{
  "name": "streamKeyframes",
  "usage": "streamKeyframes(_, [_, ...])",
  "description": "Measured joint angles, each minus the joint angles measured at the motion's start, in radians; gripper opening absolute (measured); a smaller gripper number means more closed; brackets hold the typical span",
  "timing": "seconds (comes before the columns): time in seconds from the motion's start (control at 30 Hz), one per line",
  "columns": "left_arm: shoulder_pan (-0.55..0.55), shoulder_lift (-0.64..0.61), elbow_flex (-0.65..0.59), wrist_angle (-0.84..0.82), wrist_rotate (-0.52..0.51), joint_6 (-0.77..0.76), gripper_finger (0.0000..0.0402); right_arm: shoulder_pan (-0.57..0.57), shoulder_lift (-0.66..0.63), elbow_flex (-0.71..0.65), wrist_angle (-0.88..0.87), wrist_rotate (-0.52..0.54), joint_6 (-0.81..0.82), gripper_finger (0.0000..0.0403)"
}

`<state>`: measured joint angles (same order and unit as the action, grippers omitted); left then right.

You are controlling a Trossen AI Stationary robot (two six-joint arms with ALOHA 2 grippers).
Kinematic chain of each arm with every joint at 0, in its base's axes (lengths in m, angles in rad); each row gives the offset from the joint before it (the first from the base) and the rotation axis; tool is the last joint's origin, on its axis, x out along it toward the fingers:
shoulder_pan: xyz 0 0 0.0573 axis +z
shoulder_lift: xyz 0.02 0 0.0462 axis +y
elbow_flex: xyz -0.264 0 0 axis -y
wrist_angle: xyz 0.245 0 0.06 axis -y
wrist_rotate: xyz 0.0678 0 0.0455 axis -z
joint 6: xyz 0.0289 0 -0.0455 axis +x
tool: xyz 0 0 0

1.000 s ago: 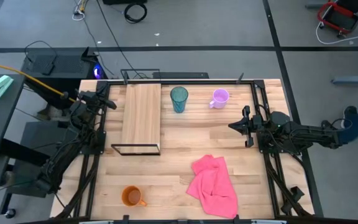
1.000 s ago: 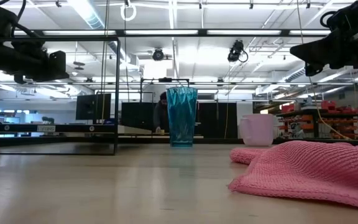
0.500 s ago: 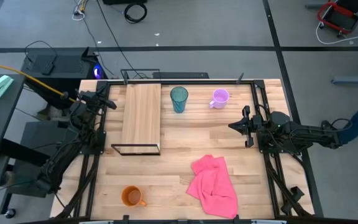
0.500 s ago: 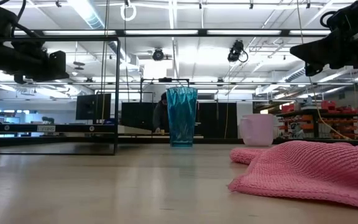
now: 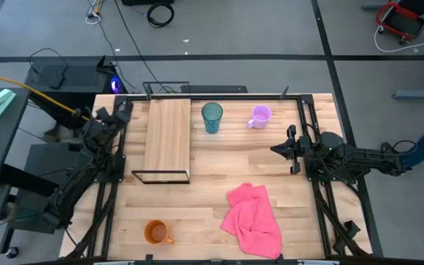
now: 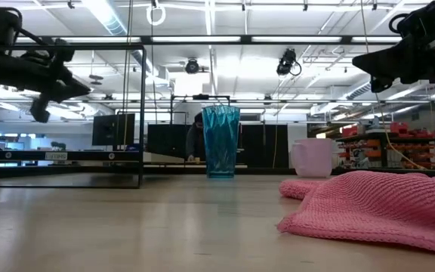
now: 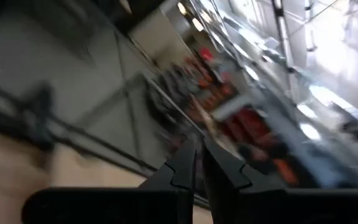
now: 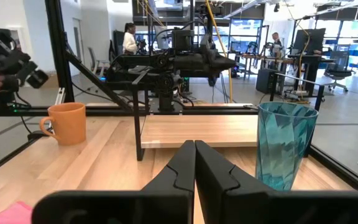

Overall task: Stack small to large cups/mugs on shelf
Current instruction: Put the pink mug on the shelf

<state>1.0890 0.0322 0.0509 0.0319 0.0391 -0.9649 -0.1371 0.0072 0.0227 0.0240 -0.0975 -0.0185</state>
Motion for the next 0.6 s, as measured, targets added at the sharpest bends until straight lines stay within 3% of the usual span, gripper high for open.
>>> streamKeyframes(0.3, [-0.139, 0.0, 0.0, 0.134, 0.197, -0.063, 0.0025, 0.0, 0.0, 0.0, 0.003, 0.0, 0.0, 0.0013])
streamKeyframes(0.6, [-0.331, 0.0, 0.0, 0.444, 0.205, -0.052, 0.0028, 0.0, 0.0, 0.0, 0.108, 0.0, 0.0, 0.0013])
